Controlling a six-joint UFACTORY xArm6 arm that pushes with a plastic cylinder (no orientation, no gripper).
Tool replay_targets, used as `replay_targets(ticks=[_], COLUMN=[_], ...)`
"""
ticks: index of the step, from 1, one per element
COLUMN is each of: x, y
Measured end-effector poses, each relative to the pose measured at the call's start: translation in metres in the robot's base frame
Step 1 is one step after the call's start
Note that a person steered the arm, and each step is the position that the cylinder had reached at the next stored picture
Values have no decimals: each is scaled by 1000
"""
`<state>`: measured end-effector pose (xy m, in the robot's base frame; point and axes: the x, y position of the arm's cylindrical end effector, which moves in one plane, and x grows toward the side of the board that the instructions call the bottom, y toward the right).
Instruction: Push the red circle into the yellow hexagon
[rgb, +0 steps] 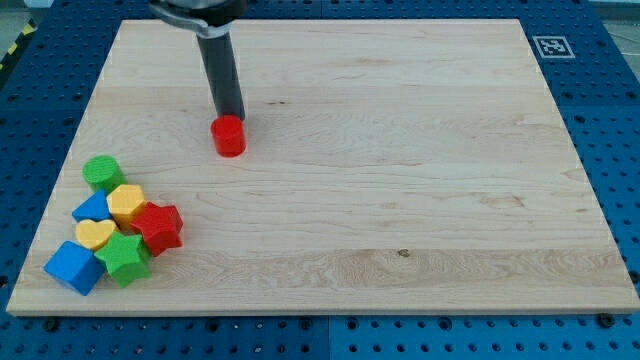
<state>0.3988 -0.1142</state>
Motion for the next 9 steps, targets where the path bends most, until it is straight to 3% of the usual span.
replay_targets(ticks=[4,6,7,9], x=[53,116,112,56], y=[42,42,48,75])
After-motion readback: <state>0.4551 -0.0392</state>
